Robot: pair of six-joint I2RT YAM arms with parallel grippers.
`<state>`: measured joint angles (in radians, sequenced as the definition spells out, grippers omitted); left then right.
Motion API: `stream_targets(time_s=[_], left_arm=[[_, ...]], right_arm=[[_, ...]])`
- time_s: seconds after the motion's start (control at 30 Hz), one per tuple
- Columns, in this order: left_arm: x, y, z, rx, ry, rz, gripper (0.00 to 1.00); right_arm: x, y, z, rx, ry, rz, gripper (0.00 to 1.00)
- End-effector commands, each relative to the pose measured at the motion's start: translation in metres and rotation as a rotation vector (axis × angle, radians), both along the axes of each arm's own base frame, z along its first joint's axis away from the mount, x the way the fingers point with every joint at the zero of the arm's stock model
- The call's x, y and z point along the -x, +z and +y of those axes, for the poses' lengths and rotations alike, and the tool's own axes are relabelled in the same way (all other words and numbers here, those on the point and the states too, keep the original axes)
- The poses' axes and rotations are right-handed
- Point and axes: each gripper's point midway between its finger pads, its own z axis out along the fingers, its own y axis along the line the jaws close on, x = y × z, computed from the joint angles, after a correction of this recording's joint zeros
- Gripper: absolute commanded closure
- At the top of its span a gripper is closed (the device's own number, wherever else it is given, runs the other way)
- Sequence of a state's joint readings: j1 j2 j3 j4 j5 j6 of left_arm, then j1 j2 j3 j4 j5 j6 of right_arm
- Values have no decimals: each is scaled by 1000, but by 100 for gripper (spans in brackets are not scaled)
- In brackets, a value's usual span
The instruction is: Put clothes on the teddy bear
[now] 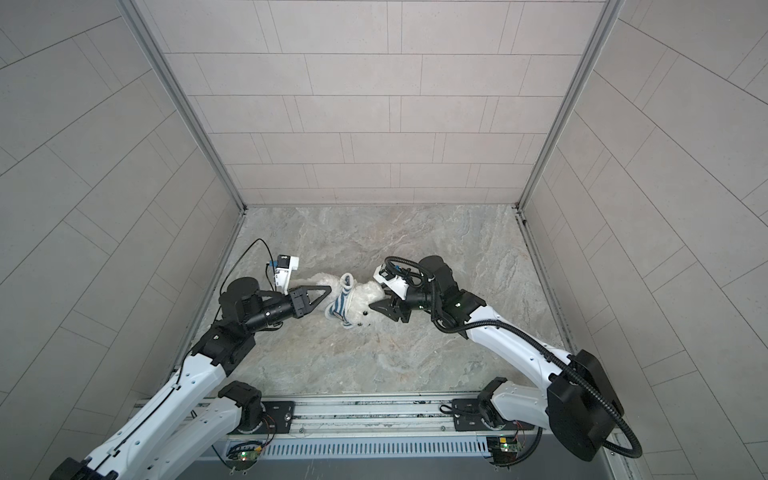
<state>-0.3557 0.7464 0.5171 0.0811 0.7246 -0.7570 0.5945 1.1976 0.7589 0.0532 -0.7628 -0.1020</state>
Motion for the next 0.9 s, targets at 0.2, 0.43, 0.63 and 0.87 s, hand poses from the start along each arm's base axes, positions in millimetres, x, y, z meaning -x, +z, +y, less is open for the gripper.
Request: stream_targets(time_s=[0.2, 0.43, 0.63, 0.87], left_arm=[[7, 32, -3, 52, -31, -118, 100], [3, -24, 28, -200, 128, 42, 77], [21, -71, 40, -305, 119, 126, 52], [22, -58, 36, -255, 115, 89, 69]], right_arm=[[1, 0, 7, 14, 36, -30, 85], [-21, -11, 0, 40, -94, -88, 100], [-18, -15, 3, 36, -79, -131, 100], [-10, -28, 11, 98, -47, -149, 100]])
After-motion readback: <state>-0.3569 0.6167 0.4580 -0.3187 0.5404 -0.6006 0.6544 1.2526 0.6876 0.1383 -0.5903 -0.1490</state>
